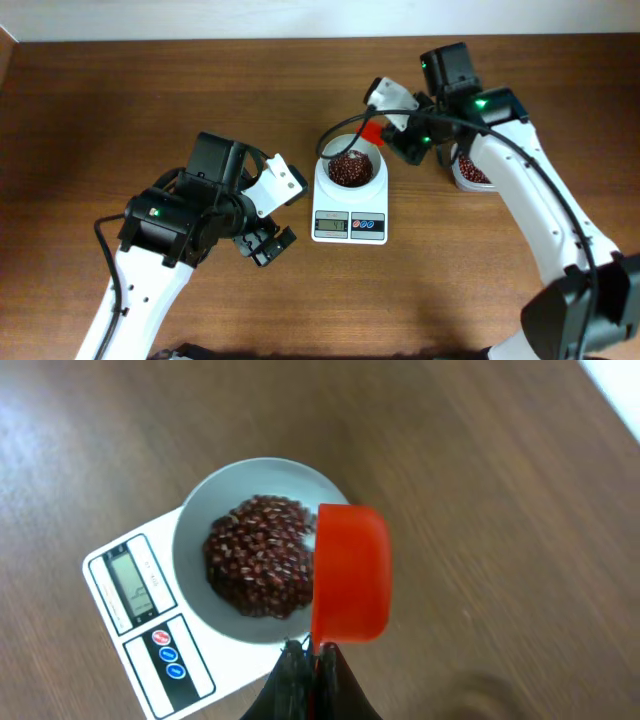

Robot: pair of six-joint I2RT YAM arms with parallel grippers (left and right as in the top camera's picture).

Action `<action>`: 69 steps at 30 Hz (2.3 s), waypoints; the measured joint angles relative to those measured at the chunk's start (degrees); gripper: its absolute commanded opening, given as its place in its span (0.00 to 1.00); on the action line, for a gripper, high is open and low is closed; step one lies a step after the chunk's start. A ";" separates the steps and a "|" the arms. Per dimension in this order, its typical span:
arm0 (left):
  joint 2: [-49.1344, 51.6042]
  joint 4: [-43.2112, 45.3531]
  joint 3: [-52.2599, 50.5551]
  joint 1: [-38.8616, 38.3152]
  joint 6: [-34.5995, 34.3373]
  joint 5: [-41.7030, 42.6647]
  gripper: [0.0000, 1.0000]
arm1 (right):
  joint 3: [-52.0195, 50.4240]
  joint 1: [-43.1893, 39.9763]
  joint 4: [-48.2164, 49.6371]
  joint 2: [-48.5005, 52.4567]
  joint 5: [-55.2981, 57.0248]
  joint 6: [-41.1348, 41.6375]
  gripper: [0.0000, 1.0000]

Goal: Scoop and weigh 50g on scale
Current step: 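Carry the emptied scoop back to the bean tub with the right gripper, then dip the scoop into the tub beans with the right gripper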

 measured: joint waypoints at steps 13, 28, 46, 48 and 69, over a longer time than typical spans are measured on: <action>0.00 0.00 0.00 0.00 0.00 0.00 0.99 | 0.46 -25.46 -15.34 -5.99 5.79 13.86 0.04; 0.00 -0.02 0.00 0.00 0.00 0.00 0.99 | -12.48 -28.30 0.00 -2.64 15.21 18.16 0.04; 0.00 0.00 0.00 0.00 0.00 0.00 0.99 | -12.59 -28.30 0.59 2.62 2.40 23.06 0.04; 0.00 0.00 0.00 0.00 0.00 0.00 0.99 | -12.59 -28.30 0.59 2.62 1.62 23.85 0.04; 0.00 0.00 0.00 0.00 0.00 0.00 0.99 | -12.59 -40.41 0.79 9.16 -20.48 27.93 0.04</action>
